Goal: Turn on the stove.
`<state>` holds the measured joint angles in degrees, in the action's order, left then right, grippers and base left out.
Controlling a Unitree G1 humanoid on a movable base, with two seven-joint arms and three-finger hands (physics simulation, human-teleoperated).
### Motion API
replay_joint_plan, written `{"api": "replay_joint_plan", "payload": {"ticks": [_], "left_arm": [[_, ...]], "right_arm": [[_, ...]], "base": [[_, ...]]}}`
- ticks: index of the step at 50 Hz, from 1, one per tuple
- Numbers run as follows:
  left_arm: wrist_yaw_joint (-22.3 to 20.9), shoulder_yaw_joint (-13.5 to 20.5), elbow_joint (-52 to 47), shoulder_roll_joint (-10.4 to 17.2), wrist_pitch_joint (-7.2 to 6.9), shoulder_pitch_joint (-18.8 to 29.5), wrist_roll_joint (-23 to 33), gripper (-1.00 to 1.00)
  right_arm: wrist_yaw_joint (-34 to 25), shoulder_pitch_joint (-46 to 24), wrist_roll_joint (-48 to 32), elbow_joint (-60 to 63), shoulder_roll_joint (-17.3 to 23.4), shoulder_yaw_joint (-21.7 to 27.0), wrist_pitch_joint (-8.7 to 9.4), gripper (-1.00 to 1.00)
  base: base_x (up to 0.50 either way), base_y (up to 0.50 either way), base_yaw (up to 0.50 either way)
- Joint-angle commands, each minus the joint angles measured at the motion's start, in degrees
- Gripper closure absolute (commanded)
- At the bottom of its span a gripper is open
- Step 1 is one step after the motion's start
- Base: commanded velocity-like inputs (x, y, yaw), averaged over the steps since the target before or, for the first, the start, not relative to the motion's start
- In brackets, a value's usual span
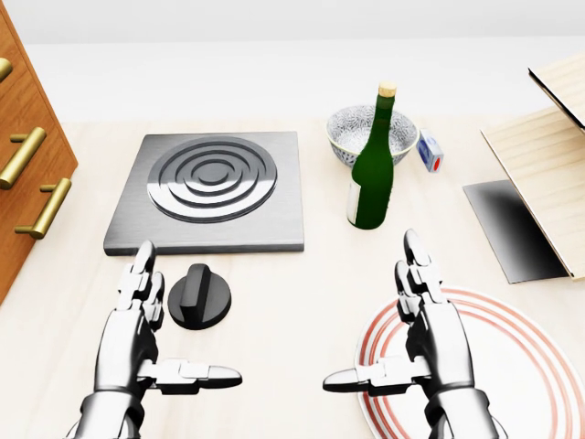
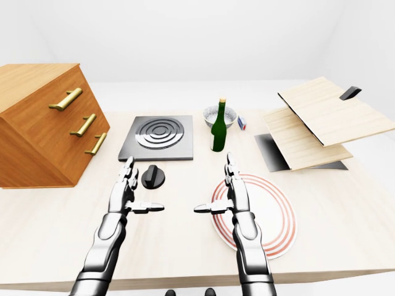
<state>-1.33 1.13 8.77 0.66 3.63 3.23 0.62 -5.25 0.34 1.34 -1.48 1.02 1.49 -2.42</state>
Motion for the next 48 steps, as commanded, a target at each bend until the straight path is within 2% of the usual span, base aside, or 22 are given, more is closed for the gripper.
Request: {"api": "replay_joint_plan", "payload": {"ticks": [1, 15, 25, 30, 33, 39, 40, 42, 45, 46, 47, 48], "left_arm": [[0.50, -1.56, 10.40, -0.72, 1.37, 3.54, 1.78, -1.00], [0.42, -2.31, 16.37, -1.41, 1.37, 5.34, 2.55, -1.00], [-1.40, -3.57, 13.68, -2.20, 1.37, 3.79, 2.08, -1.00], [-2.23, -5.00, 13.70, -3.15, 1.37, 3.37, 2.44, -1.00], [-2.03, -5.94, 13.87, -3.87, 1.37, 3.35, 3.09, -1.00], [-1.36, -7.16, 14.82, -5.48, 1.37, 6.26, 3.99, -1.00], [-0.04, -7.11, 15.23, -5.88, 1.37, 8.57, 4.75, -1.00], [0.00, -7.21, 14.86, -6.38, -1.09, 10.75, 4.74, -1.00], [0.85, -7.60, 14.04, -6.79, -1.78, 11.71, 5.61, -1.00], [0.75, -7.67, 13.44, -7.27, -3.93, 13.14, 5.41, -1.00], [0.96, -8.10, 13.18, -7.77, -4.84, 14.03, 5.71, -1.00], [0.96, -8.12, 13.16, -7.80, -4.89, 14.08, 5.73, -1.00]], "right_arm": [[-0.14, -0.21, 0.56, 0.23, 0.14, 0.38, 0.37, -1.00], [-0.02, -0.65, 0.63, -0.74, 0.18, 0.53, 0.11, -1.00], [-0.03, -0.66, 0.64, -0.75, 0.18, 0.48, 0.14, -1.00], [0.06, -0.65, 0.82, -0.09, 0.22, 0.63, 0.70, -1.00], [-0.09, -0.40, 1.27, 1.26, 0.36, 0.91, 1.68, -1.00], [-0.04, -1.01, 1.63, 1.01, 0.51, 1.36, 2.00, -1.00], [-0.02, -1.31, 1.60, 0.40, 0.53, 1.39, 1.75, -1.00], [0.01, -1.55, 1.71, 0.33, 0.61, 1.52, 1.94, -1.00], [-0.08, -1.77, 1.93, 0.33, 0.73, 1.69, 2.09, -1.00], [-0.06, -1.92, 2.09, 0.43, 0.79, 1.85, 2.41, -1.00], [-0.04, -2.19, 2.08, -0.33, 0.79, 1.89, 1.98, -1.00], [-0.04, -2.21, 2.09, -0.39, 0.80, 1.89, 1.95, -1.00]], "base": [[0.00, 0.00, 0.00], [0.00, 0.00, 0.00], [0.00, 0.00, 0.00], [0.00, 0.00, 0.00], [0.00, 0.00, 0.00], [0.00, 0.00, 0.00], [0.00, 0.00, 0.00], [0.00, 0.00, 0.00], [0.00, 0.00, 0.00], [0.00, 0.00, 0.00], [0.00, 0.00, 0.00], [0.00, 0.00, 0.00]]}}
